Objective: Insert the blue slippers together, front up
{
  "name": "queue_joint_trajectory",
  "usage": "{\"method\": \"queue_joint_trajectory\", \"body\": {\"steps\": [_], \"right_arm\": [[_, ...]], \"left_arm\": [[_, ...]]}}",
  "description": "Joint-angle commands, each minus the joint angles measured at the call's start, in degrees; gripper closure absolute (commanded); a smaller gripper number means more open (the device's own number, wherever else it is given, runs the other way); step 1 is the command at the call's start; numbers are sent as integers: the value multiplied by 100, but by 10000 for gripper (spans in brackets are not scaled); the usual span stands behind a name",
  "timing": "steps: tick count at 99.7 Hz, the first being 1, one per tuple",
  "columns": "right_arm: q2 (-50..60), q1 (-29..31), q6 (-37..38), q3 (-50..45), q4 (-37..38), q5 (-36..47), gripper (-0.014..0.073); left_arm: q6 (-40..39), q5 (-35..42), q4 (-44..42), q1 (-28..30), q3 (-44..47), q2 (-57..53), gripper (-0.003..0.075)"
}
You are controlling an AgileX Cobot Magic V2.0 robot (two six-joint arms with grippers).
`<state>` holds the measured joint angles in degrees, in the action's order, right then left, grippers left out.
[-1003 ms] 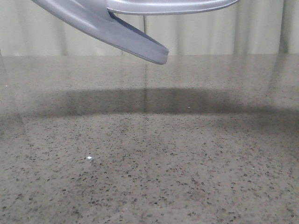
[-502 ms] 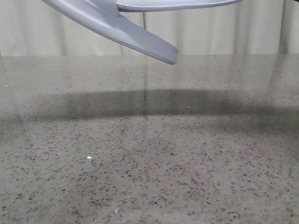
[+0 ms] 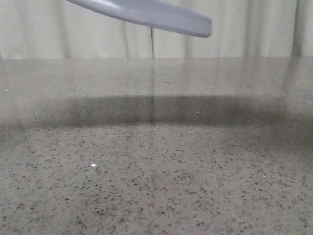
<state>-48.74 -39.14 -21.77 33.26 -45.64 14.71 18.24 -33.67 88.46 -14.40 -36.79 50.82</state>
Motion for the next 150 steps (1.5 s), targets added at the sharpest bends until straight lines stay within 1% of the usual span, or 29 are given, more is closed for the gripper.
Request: {"method": "queue_joint_trajectory", "body": {"steps": [1,15,24,42,55,81,99,108,131,150], "right_arm": [[311,132,-395,223,293,-225,216],[694,660,-543,223,293,-544,210],[879,1008,-782,223,293,-837,169],[1136,1600,-900,223,293,-1215,78],[1238,1857,-925,223,322,-1296,70],[1496,1965,-977,223,462,-1232,71],[1508,1965,-977,223,462,-1333,71],[1508,1965,-977,223,462,-1390,71],[1508,1965,-977,223,462,-1603,71],[1508,1965,-977,223,386,-1724,71]], "left_arm": [[-63,-641,402,-112,-164,-40,704],[-63,-651,505,-112,-164,-40,704],[-63,-651,584,-112,-164,-40,704],[-63,-651,631,-112,-164,-40,704],[-63,-651,631,-112,-164,-40,704],[-60,-569,631,-112,-124,-40,704],[-50,-365,701,-112,313,-40,704],[106,-339,890,-112,588,-40,704],[906,-159,1656,-112,996,45,704],[1219,-196,1750,-112,1008,514,704]]}}
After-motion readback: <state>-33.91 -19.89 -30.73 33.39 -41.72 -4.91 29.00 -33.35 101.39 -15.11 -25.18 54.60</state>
